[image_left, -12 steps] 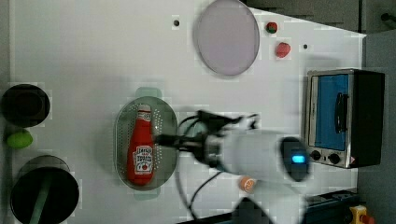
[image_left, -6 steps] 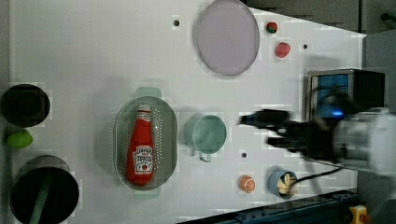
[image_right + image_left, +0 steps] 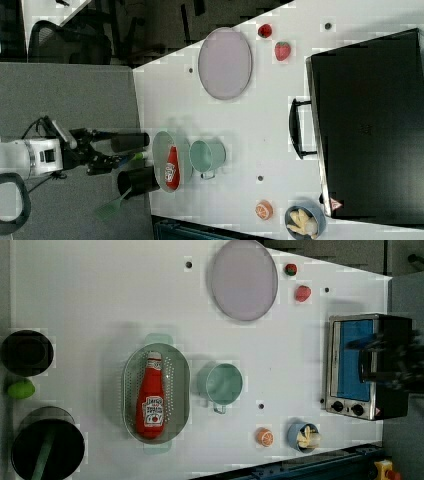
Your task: Pick Ketchup from the table and place it in strainer.
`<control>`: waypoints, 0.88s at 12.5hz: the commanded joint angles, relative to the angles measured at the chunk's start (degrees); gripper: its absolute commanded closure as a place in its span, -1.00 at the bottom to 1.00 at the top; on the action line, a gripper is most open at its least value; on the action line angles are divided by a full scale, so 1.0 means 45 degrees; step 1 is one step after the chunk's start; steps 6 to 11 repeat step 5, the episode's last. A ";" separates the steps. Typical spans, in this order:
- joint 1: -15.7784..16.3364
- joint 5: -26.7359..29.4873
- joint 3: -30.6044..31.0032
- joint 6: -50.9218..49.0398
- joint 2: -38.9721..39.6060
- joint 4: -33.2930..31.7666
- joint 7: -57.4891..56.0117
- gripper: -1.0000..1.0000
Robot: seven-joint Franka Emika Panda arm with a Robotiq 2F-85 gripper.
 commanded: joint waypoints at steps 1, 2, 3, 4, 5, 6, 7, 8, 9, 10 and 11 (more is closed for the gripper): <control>-0.0623 -0.0976 -0.0974 -0.0627 0.0042 0.0154 -0.0825 -1.00; -0.0629 -0.1613 -0.1127 -0.0549 0.0090 0.0283 -0.0802 -1.00; -0.0622 -0.1919 -0.1128 -0.0499 0.0190 0.0479 -0.0801 -1.00; -0.0620 -0.2042 -0.1095 -0.0501 0.0267 0.0672 -0.0801 -1.00; -0.0619 -0.1893 -0.1086 -0.0622 0.0274 0.0781 -0.0789 -1.00; -0.0619 -0.1893 -0.1086 -0.0622 0.0274 0.0781 -0.0789 -1.00; -0.0619 -0.1893 -0.1086 -0.0622 0.0274 0.0781 -0.0789 -1.00; -0.0619 -0.1893 -0.1086 -0.0622 0.0274 0.0781 -0.0789 -1.00; -0.0619 -0.1893 -0.1086 -0.0622 0.0274 0.0781 -0.0789 -1.00; -0.0619 -0.1893 -0.1086 -0.0622 0.0274 0.0781 -0.0789 -1.00; -0.0619 -0.1893 -0.1086 -0.0622 0.0274 0.0781 -0.0789 -1.00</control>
